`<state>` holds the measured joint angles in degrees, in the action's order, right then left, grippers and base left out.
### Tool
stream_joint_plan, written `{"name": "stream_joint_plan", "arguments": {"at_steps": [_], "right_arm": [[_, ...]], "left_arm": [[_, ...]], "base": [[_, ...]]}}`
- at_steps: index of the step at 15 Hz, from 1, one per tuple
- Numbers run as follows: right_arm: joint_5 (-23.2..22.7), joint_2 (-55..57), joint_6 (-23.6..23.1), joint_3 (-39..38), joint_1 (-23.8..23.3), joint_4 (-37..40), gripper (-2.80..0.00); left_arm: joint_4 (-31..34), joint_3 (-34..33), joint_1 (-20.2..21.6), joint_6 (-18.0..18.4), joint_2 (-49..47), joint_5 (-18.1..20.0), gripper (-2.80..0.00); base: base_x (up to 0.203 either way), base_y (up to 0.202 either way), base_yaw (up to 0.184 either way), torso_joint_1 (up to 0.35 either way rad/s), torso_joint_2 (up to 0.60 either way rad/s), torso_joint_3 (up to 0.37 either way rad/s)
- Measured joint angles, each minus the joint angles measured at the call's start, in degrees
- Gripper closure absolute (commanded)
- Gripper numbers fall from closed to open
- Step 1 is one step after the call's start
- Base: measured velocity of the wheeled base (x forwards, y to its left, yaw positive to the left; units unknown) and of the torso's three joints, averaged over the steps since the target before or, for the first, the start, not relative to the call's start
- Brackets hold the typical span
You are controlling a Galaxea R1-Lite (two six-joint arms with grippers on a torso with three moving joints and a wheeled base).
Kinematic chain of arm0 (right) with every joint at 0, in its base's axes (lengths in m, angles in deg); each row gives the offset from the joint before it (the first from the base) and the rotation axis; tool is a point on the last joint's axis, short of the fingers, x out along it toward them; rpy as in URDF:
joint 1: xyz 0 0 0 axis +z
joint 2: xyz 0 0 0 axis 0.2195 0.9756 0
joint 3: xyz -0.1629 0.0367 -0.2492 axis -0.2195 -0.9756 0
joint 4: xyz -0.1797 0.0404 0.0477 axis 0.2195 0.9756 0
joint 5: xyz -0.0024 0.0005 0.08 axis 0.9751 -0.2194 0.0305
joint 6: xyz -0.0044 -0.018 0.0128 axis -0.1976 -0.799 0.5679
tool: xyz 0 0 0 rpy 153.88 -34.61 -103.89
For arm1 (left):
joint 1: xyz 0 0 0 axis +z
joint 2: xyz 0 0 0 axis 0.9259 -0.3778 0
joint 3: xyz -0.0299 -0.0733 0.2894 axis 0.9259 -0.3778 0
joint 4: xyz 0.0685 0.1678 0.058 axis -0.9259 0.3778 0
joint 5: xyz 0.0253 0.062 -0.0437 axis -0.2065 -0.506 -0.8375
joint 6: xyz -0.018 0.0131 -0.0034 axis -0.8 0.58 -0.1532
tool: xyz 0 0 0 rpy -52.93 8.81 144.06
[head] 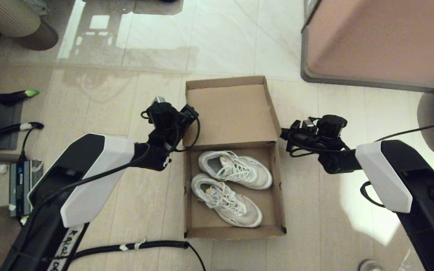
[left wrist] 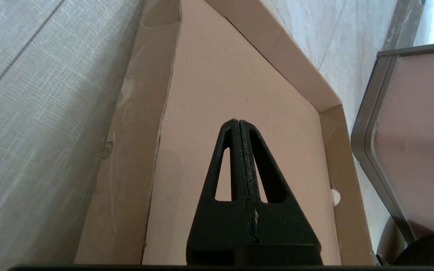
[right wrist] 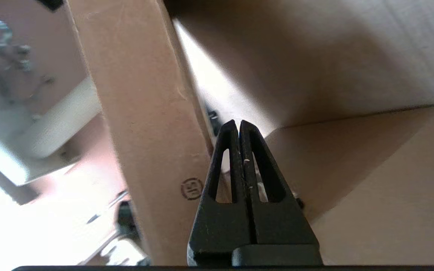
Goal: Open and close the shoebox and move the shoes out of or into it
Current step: Close the shoe box
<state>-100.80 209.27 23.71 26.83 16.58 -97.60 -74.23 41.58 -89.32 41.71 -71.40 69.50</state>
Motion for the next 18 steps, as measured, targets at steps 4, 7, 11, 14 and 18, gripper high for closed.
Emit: {"name": "stream_joint_plan", "arguments": {"at_steps": [4,7,11,14,18], "right_arm": [[-0.73,0.02,2.98,-0.02,0.12,-2.41,0.0],[-2.14,-0.15,3.46,0.0,0.21,-3.25,0.0],[-3.65,-0.74,3.65,0.05,0.95,-3.39,0.0],[-4.0,-0.89,3.63,0.02,1.35,-3.41,0.0],[-4.08,-0.91,3.63,-0.04,2.01,-3.33,0.0]], "left_arm": [[0.02,0.0,-0.91,0.01,-0.09,-0.07,0.0],[0.02,0.0,-1.52,0.0,0.0,-0.13,0.0],[0.55,-0.05,-2.22,-0.29,2.48,-0.23,0.0],[1.13,-0.06,-2.27,-0.53,6.68,-1.26,0.0],[2.34,-0.06,0.78,0.57,11.02,-1.76,0.0]], "base": [[0.0,0.0,0.0,0.0,0.0,0.0],[0.0,0.0,0.0,0.0,0.0,0.0],[0.0,0.0,0.0,0.0,0.0,0.0],[0.0,0.0,0.0,0.0,0.0,0.0],[0.0,0.0,0.0,0.0,0.0,0.0]]}}
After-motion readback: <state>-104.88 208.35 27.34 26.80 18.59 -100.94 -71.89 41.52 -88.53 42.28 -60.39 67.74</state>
